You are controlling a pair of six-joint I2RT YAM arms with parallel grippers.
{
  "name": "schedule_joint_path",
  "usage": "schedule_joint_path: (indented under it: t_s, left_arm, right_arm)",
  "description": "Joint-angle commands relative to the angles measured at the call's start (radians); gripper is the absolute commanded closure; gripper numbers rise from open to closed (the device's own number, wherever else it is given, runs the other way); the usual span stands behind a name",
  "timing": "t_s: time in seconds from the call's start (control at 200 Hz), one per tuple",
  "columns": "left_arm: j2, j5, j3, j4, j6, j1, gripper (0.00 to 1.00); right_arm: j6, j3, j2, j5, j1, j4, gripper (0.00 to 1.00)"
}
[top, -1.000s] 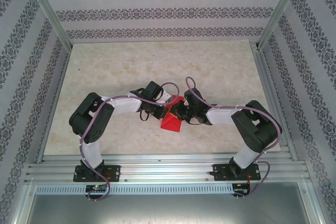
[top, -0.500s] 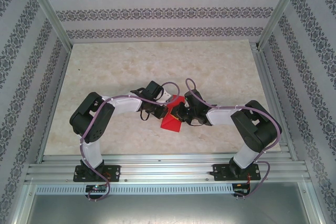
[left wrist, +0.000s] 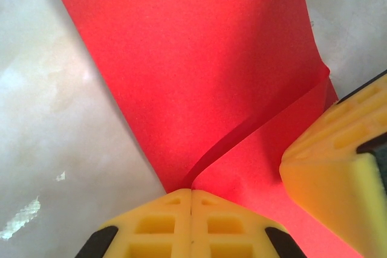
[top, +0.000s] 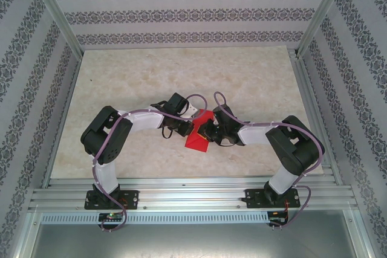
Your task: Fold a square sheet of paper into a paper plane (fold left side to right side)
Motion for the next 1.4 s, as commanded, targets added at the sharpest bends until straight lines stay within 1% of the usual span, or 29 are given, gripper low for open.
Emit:
schedule_joint_path:
  t_s: [0.0, 0.634, 0.839, 0.949, 1.164, 1.244, 1.304, 1.394]
  left_arm:
    - [0.030, -0.007, 0.021, 0.027, -0.012, 0.011, 1.00]
    - [0.034, -0.010, 0.021, 0.038, -0.026, 0.011, 1.00]
    - [0.004, -0.011, 0.018, 0.037, -0.042, 0.012, 1.00]
    - [-0.046, -0.014, 0.004, 0.038, -0.062, 0.021, 0.90]
    - [-0.234, 0.016, -0.077, 0.020, -0.122, 0.069, 0.78]
    - [-0.305, 0.045, -0.109, 0.000, -0.135, 0.071, 0.77]
    - [-0.341, 0.104, -0.145, 0.013, -0.164, 0.069, 0.78]
    - [-0.367, 0.194, -0.206, 0.083, -0.244, 0.056, 0.79]
  right_arm:
    - [-0.021, -0.012, 0.018, 0.030, -0.003, -0.021, 0.85]
    - [-0.012, -0.017, 0.035, 0.044, -0.004, -0.094, 0.85]
    - [-0.009, -0.025, 0.044, 0.057, -0.005, -0.133, 0.86]
    - [-0.007, -0.025, 0.058, 0.062, -0.004, -0.145, 0.86]
    - [-0.002, -0.019, 0.074, 0.072, -0.005, -0.157, 0.87]
    - [-0.001, -0.017, 0.074, 0.077, -0.006, -0.158, 0.87]
    - [-0.002, -0.017, 0.075, 0.077, -0.006, -0.159, 0.87]
    - [0.000, -0.017, 0.075, 0.076, -0.006, -0.157, 0.87]
